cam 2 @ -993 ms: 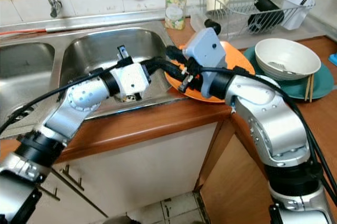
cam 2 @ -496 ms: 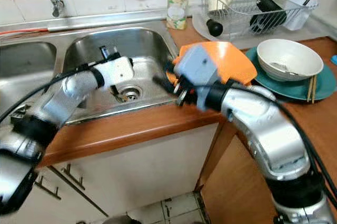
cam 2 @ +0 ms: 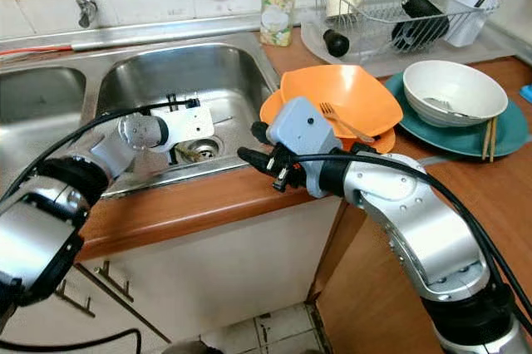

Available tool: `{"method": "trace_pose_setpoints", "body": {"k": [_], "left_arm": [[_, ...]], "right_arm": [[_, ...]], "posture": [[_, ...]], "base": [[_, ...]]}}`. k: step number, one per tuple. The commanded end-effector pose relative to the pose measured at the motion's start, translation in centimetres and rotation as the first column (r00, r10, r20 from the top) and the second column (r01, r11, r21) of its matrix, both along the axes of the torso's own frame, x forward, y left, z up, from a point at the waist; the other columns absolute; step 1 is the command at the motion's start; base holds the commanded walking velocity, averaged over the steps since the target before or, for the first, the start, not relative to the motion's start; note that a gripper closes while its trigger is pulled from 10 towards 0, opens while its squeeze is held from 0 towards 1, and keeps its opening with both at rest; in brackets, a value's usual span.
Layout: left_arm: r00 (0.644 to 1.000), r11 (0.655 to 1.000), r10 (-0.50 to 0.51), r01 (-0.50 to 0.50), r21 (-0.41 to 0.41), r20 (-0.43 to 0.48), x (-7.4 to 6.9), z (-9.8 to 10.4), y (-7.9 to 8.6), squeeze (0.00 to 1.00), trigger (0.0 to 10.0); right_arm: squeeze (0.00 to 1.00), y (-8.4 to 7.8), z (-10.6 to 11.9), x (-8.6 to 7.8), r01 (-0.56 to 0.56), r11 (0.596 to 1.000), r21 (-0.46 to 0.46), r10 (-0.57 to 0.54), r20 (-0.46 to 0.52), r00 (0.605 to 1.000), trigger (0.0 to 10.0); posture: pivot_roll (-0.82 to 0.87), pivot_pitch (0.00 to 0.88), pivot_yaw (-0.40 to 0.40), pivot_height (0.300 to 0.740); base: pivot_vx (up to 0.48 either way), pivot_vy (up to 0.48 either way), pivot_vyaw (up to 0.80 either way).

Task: Kitchen organization

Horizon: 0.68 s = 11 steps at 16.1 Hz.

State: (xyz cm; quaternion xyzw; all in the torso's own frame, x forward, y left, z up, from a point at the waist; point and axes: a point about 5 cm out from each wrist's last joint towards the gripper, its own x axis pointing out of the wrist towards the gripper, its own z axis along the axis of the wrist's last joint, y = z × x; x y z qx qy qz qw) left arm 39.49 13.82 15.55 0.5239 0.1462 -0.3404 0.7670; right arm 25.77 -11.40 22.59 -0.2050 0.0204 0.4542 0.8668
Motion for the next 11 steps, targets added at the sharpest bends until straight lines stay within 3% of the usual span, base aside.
{"method": "trace_pose_setpoints", "body": {"k": [1,3,4,6,8,9,11], "left_arm": [[1.000,1.000,-0.005,0.005,0.010,-0.013,0.1,0.2,0.0,1.00,10.0],[1.000,1.000,0.002,-0.002,0.001,-0.020,0.1,0.1,0.0,1.00,10.0],[1.000,0.999,0.018,-0.018,-0.039,-0.010,0.2,0.3,0.1,1.00,10.0],[0.999,0.993,0.043,-0.042,-0.111,0.007,0.4,0.7,0.1,1.00,10.0],[0.996,0.970,0.075,-0.063,-0.234,0.042,0.5,1.4,0.3,1.00,10.0],[0.994,0.949,0.089,-0.067,-0.308,0.060,0.5,1.8,0.4,1.00,10.0],[0.991,0.873,0.106,-0.053,-0.485,0.081,0.4,2.5,0.7,1.00,10.0]], "right_arm": [[0.00,-0.1,-0.1,-0.2,0.010,1.000,-0.017,-0.010,-0.002,1.000,10.0],[0.00,-0.5,0.1,0.3,0.066,0.998,-0.009,-0.065,0.026,0.998,10.0],[1.00,-0.9,0.6,0.8,0.106,0.994,0.027,-0.108,0.051,0.993,10.0],[1.00,-1.4,1.5,1.4,0.147,0.985,0.091,-0.154,0.076,0.985,10.0],[1.00,-2.0,2.3,1.6,0.190,0.966,0.173,-0.207,0.087,0.974,10.0],[1.00,-2.6,2.4,1.8,0.239,0.956,0.173,-0.257,0.094,0.962,10.0],[1.00,-3.9,2.7,2.1,0.331,0.912,0.244,-0.362,0.093,0.928,10.0]], "posture": [[-0.06,0.000,0.067,0.740],[-0.06,0.000,0.067,0.740],[-0.06,0.000,0.067,0.740],[-0.06,0.000,0.066,0.740],[-0.06,0.000,0.064,0.740],[-0.06,0.000,0.062,0.740],[-0.06,0.000,0.061,0.740]], "base": [[0.000,0.000,0.00],[0.000,0.000,0.00],[0.000,0.000,0.00],[0.000,0.000,0.00],[0.000,0.000,0.00],[0.000,0.000,0.00],[0.000,0.000,0.00]]}}
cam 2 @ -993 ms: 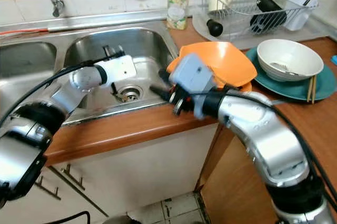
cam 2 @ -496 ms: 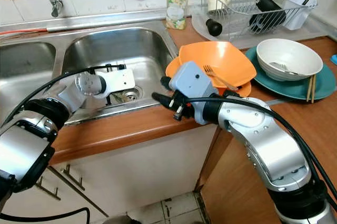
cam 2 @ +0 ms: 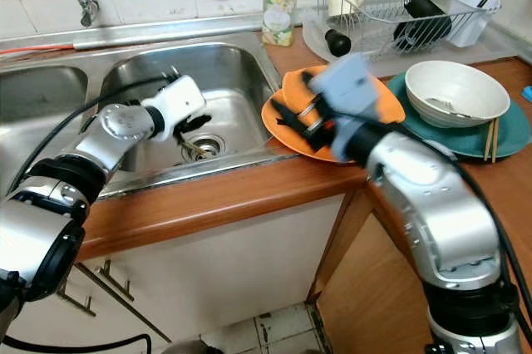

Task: Kitchen organization

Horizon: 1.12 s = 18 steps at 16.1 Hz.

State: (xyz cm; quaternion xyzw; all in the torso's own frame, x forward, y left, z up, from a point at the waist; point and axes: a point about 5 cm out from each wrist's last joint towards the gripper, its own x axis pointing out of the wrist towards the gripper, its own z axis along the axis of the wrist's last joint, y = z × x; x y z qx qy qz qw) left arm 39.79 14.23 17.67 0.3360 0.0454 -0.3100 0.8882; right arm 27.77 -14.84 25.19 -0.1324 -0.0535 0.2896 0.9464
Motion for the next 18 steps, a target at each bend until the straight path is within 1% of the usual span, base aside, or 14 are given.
{"method": "trace_pose_setpoints", "body": {"k": [1,2,3,4,5,6,8,9,10,12,13,14,15,18], "left_arm": [[0.999,0.995,-0.019,0.024,-0.095,0.047,-0.2,0.8,0.4,1.00,10.0],[0.996,0.978,-0.046,0.061,-0.200,0.077,-0.7,1.3,0.5,1.00,10.0],[0.994,0.967,-0.061,0.082,-0.240,0.092,-1.0,1.6,0.5,1.00,10.0],[0.992,0.951,-0.071,0.098,-0.293,0.101,-1.4,1.8,0.7,0.11,10.0],[0.988,0.910,-0.100,0.139,-0.391,0.119,-2.7,2.4,1.2,0.00,10.0],[0.984,0.875,-0.120,0.166,-0.454,0.128,-3.9,2.8,1.4,0.00,10.0],[0.978,0.846,-0.164,0.207,-0.492,0.128,-5.5,3.2,1.2,0.00,10.0],[0.976,0.839,-0.181,0.218,-0.499,0.121,-5.9,3.2,1.1,0.00,10.0],[0.967,0.832,-0.241,0.250,-0.496,0.084,-7.1,2.7,0.8,0.00,10.0],[0.954,0.813,-0.300,0.268,-0.517,0.022,-8.8,2.4,0.3,0.00,10.0],[0.943,0.798,-0.334,0.278,-0.534,-0.008,-9.7,2.2,-0.1,0.00,10.0],[0.939,0.794,-0.342,0.281,-0.539,-0.015,-9.9,2.1,-0.3,0.00,10.0],[0.937,0.792,-0.347,0.277,-0.544,-0.027,-10.3,2.0,-0.5,0.00,10.0],[0.933,0.779,-0.356,0.262,-0.570,-0.058,-11.5,2.1,-0.9,0.00,10.0]], "right_arm": [[1.00,-1.1,0.3,0.2,0.074,0.996,0.046,-0.075,0.006,0.997,10.0],[1.00,-1.7,0.3,0.1,0.106,0.992,0.063,-0.106,0.002,0.994,10.0],[1.00,-2.0,0.2,0.0,0.112,0.992,0.062,-0.112,0.000,0.994,10.0],[1.00,-2.3,0.0,-0.1,0.129,0.989,0.067,-0.128,-0.014,0.992,10.0],[1.00,-3.2,-0.3,-0.5,0.158,0.985,0.072,-0.156,-0.042,0.987,10.0],[1.00,-3.9,-0.6,-0.7,0.190,0.979,0.074,-0.186,-0.055,0.981,10.0],[1.00,-4.7,-1.1,-0.9,0.221,0.970,0.101,-0.212,-0.095,0.973,10.0],[0.33,-4.8,-1.2,-1.0,0.217,0.971,0.101,-0.206,-0.107,0.973,10.0],[0.00,-4.9,-1.9,-1.5,0.193,0.978,0.079,-0.180,-0.147,0.973,10.0],[0.00,-4.7,-2.7,-2.1,0.150,0.986,0.072,-0.134,-0.196,0.972,10.0],[0.00,-4.6,-3.2,-2.4,0.138,0.988,0.062,-0.121,-0.223,0.967,6.0],[0.00,-4.6,-3.5,-2.5,0.145,0.987,0.062,-0.127,-0.233,0.964,3.7],[0.00,-4.8,-3.6,-2.4,0.161,0.985,0.066,-0.141,-0.242,0.960,2.0],[0.00,-5.6,-3.9,-2.6,0.199,0.976,0.084,-0.171,-0.265,0.949,1.8]], "posture": [[-0.06,0.000,0.061,0.740],[-0.06,0.000,0.065,0.740],[-0.06,0.000,0.065,0.740],[-0.06,0.000,0.067,0.740],[-0.05,0.000,0.069,0.740],[-0.05,0.000,0.069,0.740],[-0.06,0.000,0.073,0.740],[-0.06,0.000,0.074,0.740],[-0.06,0.000,0.075,0.740],[-0.06,0.000,0.076,0.740],[-0.06,0.000,0.076,0.740],[-0.06,0.000,0.076,0.740],[-0.06,0.000,0.076,0.740],[-0.06,0.000,0.076,0.740]], "base": [[0.000,0.000,0.00],[0.000,0.000,0.00],[0.000,0.000,0.00],[0.000,0.000,0.00],[0.000,0.000,0.00],[0.000,0.000,0.00],[0.000,0.000,0.00],[0.000,0.000,0.00],[0.000,0.000,0.00],[0.000,0.000,0.00],[0.000,0.000,0.00],[0.000,0.000,0.00],[0.000,0.000,0.00],[0.000,0.000,0.00]]}}
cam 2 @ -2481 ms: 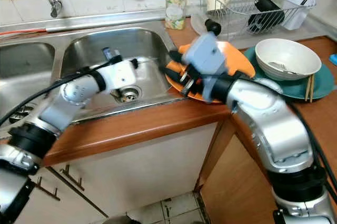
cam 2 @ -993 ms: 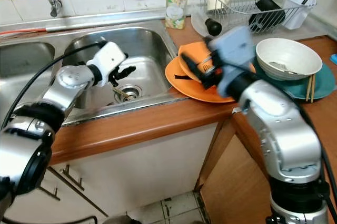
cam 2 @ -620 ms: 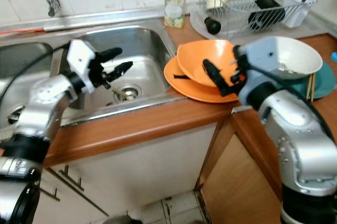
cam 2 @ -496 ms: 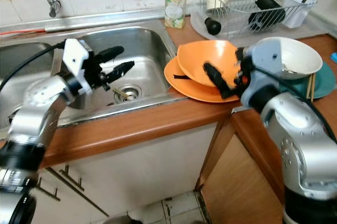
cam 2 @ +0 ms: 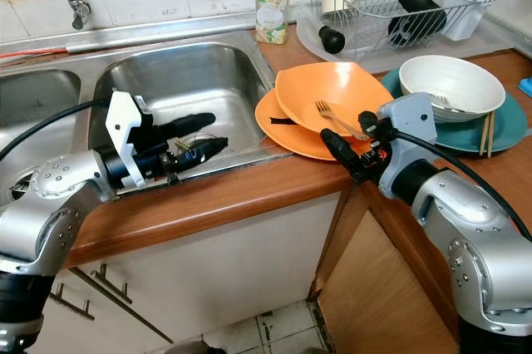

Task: Kitchen organization

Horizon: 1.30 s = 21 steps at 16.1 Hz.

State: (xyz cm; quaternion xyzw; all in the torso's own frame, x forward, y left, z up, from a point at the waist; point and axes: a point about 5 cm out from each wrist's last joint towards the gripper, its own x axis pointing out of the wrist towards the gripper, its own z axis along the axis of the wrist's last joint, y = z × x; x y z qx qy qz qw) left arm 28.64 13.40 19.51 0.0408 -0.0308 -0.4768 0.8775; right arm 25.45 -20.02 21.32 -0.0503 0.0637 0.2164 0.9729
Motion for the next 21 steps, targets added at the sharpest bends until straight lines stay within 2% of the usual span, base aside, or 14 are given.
{"method": "trace_pose_setpoints", "body": {"k": [1,3,5,6,7,8,9,21], "left_arm": [[1.000,1.000,-0.002,0.002,0.001,-0.007,-0.5,0.2,-0.1,0.00,10.0],[1.000,1.000,-0.002,0.002,0.000,-0.024,-0.9,0.2,-0.2,0.00,10.0],[0.999,1.000,-0.007,0.006,-0.006,-0.035,-1.3,0.2,-0.5,0.00,10.0],[0.999,1.000,-0.007,0.007,-0.006,-0.037,-1.3,0.2,-0.5,0.00,10.0],[0.999,1.000,-0.005,0.005,-0.006,-0.041,-1.3,0.2,-0.6,0.00,10.0],[0.999,1.000,-0.005,0.005,-0.006,-0.042,-1.4,0.2,-0.6,0.00,10.0],[0.999,1.000,-0.003,0.002,-0.006,-0.045,-1.4,0.2,-0.6,0.00,10.0],[0.999,1.000,-0.009,0.009,0.016,-0.033,-1.2,0.3,-1.1,0.00,10.0]], "right_arm": [[0.00,-0.6,-0.1,-0.4,0.014,1.000,0.008,-0.014,-0.010,1.000,1.5],[0.00,-1.3,-0.2,-0.5,0.027,1.000,0.010,-0.027,-0.019,0.999,0.9],[0.00,-1.7,-0.5,-0.6,0.024,1.000,0.013,-0.024,-0.039,0.999,1.7],[0.00,-1.6,-0.6,-0.7,0.018,1.000,0.014,-0.018,-0.045,0.999,1.7],[0.00,-1.5,-0.8,-0.6,0.009,1.000,0.018,-0.008,-0.055,0.998,0.9],[0.00,-1.5,-0.9,-0.6,0.009,1.000,0.018,-0.008,-0.057,0.998,0.9],[0.00,-1.5,-1.2,-0.5,0.006,1.000,0.026,-0.004,-0.067,0.998,0.0],[0.00,-2.0,-0.5,0.3,0.046,0.998,0.039,-0.045,-0.030,0.999,0.0]], "posture": [[-0.06,0.000,0.075,0.740],[-0.06,0.000,0.074,0.740],[-0.06,0.000,0.073,0.740],[-0.06,0.000,0.073,0.740],[-0.06,0.000,0.070,0.740],[-0.06,0.000,0.070,0.740],[-0.06,0.000,0.067,0.740],[-0.06,0.000,0.064,0.740]], "base": [[0.000,0.000,0.00],[0.000,0.000,0.00],[0.000,0.000,0.00],[0.000,0.000,0.00],[0.000,0.000,0.00],[0.000,0.000,0.00],[0.000,0.000,0.00],[0.000,0.000,0.00]]}}
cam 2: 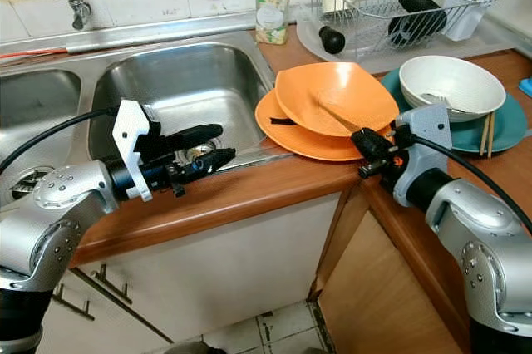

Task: Kitchen organization

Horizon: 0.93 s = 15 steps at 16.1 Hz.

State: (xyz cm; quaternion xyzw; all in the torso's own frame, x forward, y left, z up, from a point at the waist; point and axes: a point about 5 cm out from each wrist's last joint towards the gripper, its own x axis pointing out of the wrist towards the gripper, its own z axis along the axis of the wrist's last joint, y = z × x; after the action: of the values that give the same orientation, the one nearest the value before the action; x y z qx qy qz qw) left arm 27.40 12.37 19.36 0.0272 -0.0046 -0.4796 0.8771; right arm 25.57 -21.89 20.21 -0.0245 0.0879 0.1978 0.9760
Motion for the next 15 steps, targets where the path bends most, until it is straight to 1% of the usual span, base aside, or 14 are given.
{"method": "trace_pose_setpoints", "body": {"k": [1,2,3,7,9,10,11,12,13,14,15], "left_arm": [[0.999,1.000,-0.004,0.003,0.030,0.039,0.1,0.5,-0.2,0.00,10.0],[0.999,0.999,-0.014,0.012,0.047,0.051,0.2,0.5,-0.5,0.00,10.0],[0.998,0.999,-0.020,0.017,0.050,0.054,0.2,0.5,-0.6,0.00,10.0],[0.998,0.999,-0.028,0.025,0.047,0.060,0.2,0.5,-1.0,0.00,10.0],[0.997,0.998,-0.036,0.033,0.047,0.070,0.2,0.6,-1.1,0.00,10.0],[0.997,0.998,-0.041,0.037,0.046,0.073,0.1,0.7,-1.3,0.00,10.0],[0.996,0.998,-0.044,0.041,0.047,0.074,0.1,0.7,-1.3,0.00,10.0],[0.996,0.998,-0.048,0.045,0.048,0.073,0.1,0.6,-1.4,0.00,10.0],[0.996,0.997,-0.055,0.052,0.051,0.072,0.0,0.5,-1.4,0.00,10.0],[0.996,0.997,-0.057,0.054,0.052,0.071,0.0,0.5,-1.5,0.00,10.0],[0.996,0.996,-0.073,0.070,0.052,0.058,-0.2,0.3,-1.6,0.00,10.0]], "right_arm": [[0.00,-0.1,1.0,0.3,0.003,1.000,0.005,-0.004,0.043,0.999,0.0],[0.00,0.0,1.6,0.5,-0.002,1.000,0.008,0.001,0.063,0.998,0.0],[0.00,0.0,1.7,0.5,-0.004,1.000,0.008,0.004,0.066,0.998,0.0],[0.00,0.0,1.6,0.4,-0.007,1.000,0.001,0.007,0.067,0.998,0.0],[0.00,-0.1,2.1,0.5,-0.003,1.000,0.015,0.001,0.088,0.996,0.0],[0.00,-0.1,2.1,0.5,-0.011,1.000,0.000,0.011,0.090,0.996,0.0],[0.00,-0.1,1.8,0.4,-0.020,0.999,-0.038,0.023,0.080,0.997,1.1],[0.00,-0.2,1.3,0.2,-0.024,0.998,-0.064,0.028,0.060,0.998,3.7],[0.00,-0.6,1.0,0.2,0.000,0.998,-0.067,0.003,0.041,0.999,10.0],[0.00,-0.6,0.9,0.1,0.005,0.998,-0.063,-0.003,0.038,0.999,10.0],[1.00,-1.0,0.8,-0.2,0.011,0.997,-0.077,-0.008,0.042,0.999,10.0]], "posture": [[-0.06,0.000,0.064,0.740],[-0.06,0.000,0.064,0.740],[-0.06,0.000,0.064,0.740],[-0.06,0.000,0.066,0.740],[-0.06,0.000,0.066,0.740],[-0.06,0.000,0.064,0.740],[-0.06,0.000,0.064,0.740],[-0.06,0.000,0.063,0.740],[-0.07,0.000,0.065,0.740],[-0.07,0.000,0.065,0.740],[-0.07,0.000,0.068,0.740]], "base": [[0.000,0.000,0.00],[0.000,0.000,0.00],[0.000,0.000,0.00],[0.000,0.000,0.00],[0.000,0.000,0.00],[0.000,0.000,0.00],[0.000,0.000,0.00],[0.000,0.000,0.00],[0.000,0.000,0.00],[0.000,0.000,0.00],[0.000,0.000,0.00]]}}
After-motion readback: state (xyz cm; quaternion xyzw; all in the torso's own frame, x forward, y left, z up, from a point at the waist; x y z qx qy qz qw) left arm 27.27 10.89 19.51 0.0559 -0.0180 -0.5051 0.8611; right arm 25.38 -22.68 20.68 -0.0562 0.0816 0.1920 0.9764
